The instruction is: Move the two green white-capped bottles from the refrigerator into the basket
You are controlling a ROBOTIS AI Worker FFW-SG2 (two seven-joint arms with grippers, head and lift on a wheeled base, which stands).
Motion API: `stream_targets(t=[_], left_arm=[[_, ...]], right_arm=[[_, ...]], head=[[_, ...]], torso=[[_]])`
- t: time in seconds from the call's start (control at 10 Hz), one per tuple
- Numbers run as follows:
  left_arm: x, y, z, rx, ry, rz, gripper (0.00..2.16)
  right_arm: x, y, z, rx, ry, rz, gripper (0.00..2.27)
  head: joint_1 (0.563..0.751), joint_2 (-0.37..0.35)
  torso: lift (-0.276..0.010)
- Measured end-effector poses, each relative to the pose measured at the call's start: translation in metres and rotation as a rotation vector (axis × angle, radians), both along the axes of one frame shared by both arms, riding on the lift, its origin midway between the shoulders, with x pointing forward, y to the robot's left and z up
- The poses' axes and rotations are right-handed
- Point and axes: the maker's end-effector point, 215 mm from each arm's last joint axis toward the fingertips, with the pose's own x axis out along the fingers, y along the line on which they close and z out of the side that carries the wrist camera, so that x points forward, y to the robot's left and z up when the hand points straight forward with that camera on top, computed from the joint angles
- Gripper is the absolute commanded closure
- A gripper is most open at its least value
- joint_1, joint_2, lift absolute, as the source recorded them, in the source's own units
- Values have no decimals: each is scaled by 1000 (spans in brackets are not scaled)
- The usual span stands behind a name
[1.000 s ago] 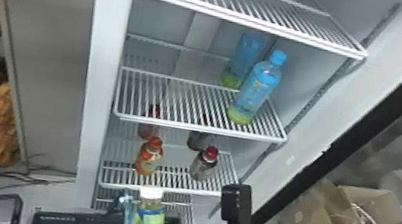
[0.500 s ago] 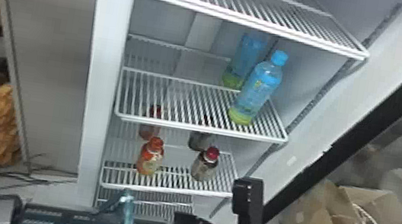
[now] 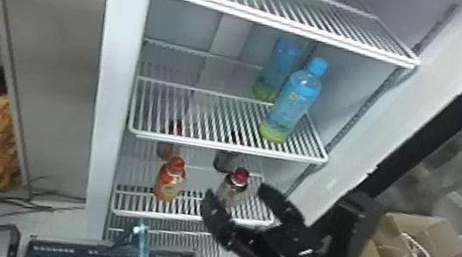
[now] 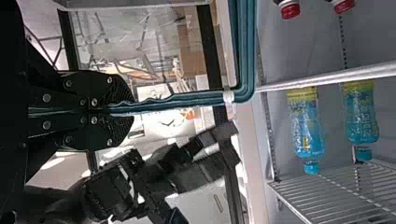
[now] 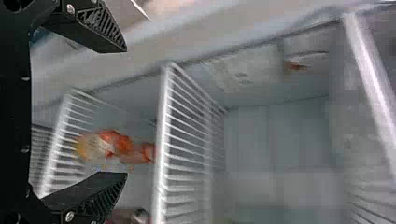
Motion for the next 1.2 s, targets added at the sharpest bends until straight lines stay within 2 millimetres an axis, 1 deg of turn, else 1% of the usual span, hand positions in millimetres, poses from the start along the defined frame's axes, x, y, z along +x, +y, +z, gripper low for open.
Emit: stream_targets(t=[0.1, 0.2, 0.4, 0.6, 0.7, 0.9, 1.2], left_arm=[[0, 0, 0, 0, 0, -1, 1167], [0, -1, 0, -1, 0, -2, 1167], [0, -1, 0, 0, -2, -3, 1167], [-1, -1, 0, 0, -2, -4, 1167], [-1, -1, 0, 1, -2, -4, 1167], [-1, -1, 0, 0, -2, -4, 1167], [-2, -1, -1, 1, 1, -4, 1167]], right_arm=[[4, -9, 19, 6, -80, -43, 104], [7, -17, 31, 11, -139, -73, 105], [10, -31, 49, 4, -228, -126, 104], [7, -47, 59, -9, -303, -187, 105], [5, -55, 59, -16, -328, -214, 105], [0, -69, 51, -33, -336, -250, 105], [-14, -78, 41, -40, -323, -276, 105]], head=[[695, -350], [695, -350], [695, -350], [695, -350], [695, -350], [695, -350], [695, -350]], torso=[[-4], [-4], [-4], [-4], [-4], [-4], [-4]])
